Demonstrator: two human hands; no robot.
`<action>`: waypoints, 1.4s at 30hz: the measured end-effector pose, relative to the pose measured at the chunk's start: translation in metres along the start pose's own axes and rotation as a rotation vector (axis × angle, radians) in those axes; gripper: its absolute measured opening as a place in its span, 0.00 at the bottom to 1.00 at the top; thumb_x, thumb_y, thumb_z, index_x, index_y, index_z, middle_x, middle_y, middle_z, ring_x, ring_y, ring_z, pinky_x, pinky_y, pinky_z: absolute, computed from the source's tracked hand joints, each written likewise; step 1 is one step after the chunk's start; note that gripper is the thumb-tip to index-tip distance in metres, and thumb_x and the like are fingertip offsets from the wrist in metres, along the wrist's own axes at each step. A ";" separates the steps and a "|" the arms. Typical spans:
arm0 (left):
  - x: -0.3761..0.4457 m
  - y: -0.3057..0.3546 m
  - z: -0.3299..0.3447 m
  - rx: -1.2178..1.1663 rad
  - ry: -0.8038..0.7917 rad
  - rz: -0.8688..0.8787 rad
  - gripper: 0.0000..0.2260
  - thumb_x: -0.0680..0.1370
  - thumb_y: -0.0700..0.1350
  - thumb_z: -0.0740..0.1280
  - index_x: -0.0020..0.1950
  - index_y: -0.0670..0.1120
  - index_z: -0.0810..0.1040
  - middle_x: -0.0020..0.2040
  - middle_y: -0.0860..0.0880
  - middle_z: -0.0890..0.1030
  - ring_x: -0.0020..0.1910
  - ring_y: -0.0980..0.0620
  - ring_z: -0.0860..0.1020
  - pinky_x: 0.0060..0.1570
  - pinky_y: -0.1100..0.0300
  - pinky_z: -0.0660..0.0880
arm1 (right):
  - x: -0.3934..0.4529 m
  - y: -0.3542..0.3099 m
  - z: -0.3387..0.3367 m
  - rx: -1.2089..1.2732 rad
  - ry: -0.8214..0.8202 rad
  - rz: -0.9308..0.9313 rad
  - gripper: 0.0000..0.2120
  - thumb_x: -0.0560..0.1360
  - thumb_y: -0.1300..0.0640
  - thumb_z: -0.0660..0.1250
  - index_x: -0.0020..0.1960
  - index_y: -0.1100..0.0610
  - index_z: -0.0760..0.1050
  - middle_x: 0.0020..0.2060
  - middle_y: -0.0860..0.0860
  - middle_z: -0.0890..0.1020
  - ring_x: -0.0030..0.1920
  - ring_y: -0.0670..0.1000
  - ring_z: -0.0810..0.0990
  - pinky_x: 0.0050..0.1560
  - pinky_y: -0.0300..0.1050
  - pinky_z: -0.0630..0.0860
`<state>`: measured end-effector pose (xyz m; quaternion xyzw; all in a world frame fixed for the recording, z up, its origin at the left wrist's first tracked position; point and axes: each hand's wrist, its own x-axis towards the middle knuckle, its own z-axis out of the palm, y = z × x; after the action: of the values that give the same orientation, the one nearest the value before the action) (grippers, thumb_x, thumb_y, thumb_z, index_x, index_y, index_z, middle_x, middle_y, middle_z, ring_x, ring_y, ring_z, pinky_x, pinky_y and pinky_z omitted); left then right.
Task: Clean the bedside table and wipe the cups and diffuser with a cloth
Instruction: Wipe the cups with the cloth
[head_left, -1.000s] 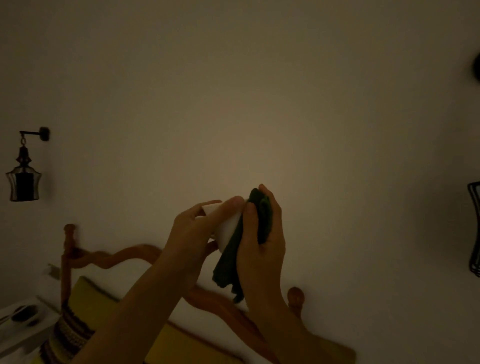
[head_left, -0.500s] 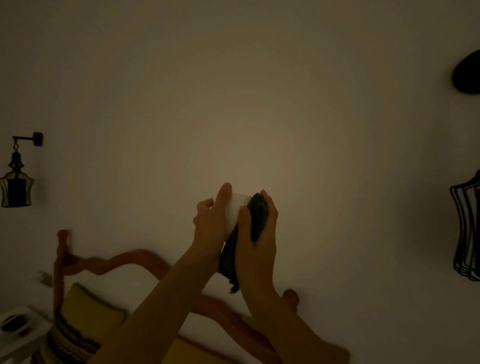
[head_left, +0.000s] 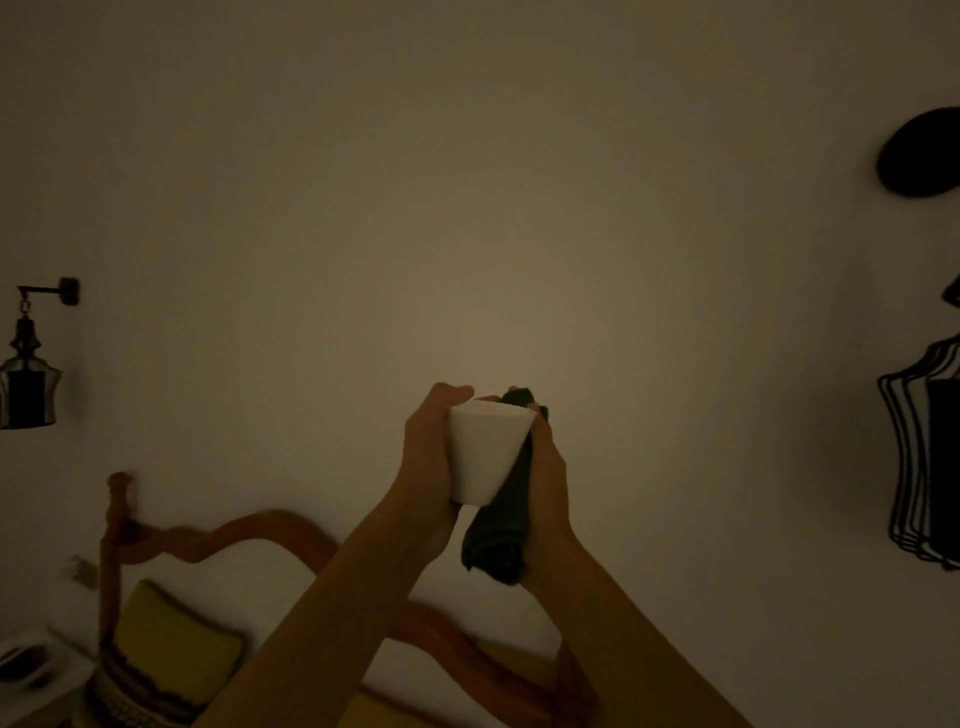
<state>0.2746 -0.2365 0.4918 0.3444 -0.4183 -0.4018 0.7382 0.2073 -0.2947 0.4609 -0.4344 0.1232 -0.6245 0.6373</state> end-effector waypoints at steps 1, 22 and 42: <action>0.002 0.001 0.004 0.026 0.055 0.002 0.18 0.71 0.62 0.65 0.47 0.50 0.86 0.43 0.46 0.86 0.39 0.48 0.83 0.40 0.55 0.81 | -0.001 0.001 0.001 0.044 0.016 0.000 0.22 0.69 0.37 0.64 0.54 0.51 0.80 0.42 0.53 0.84 0.38 0.51 0.82 0.39 0.46 0.80; -0.023 0.013 0.010 0.077 0.253 -0.010 0.23 0.75 0.62 0.62 0.59 0.48 0.81 0.55 0.42 0.83 0.54 0.40 0.80 0.58 0.44 0.77 | -0.033 -0.013 0.006 -0.366 0.148 -0.541 0.16 0.78 0.38 0.62 0.53 0.49 0.77 0.40 0.41 0.82 0.41 0.43 0.82 0.44 0.45 0.83; -0.019 0.015 -0.045 -0.318 0.193 -0.056 0.21 0.76 0.52 0.58 0.30 0.45 0.83 0.31 0.45 0.80 0.25 0.46 0.78 0.30 0.57 0.76 | -0.046 -0.025 -0.019 -0.478 -0.374 -0.204 0.07 0.80 0.56 0.66 0.53 0.51 0.82 0.42 0.50 0.85 0.37 0.47 0.82 0.34 0.37 0.76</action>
<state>0.3132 -0.2052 0.4795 0.2720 -0.2672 -0.4485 0.8084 0.1681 -0.2567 0.4495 -0.6890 0.1029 -0.5481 0.4628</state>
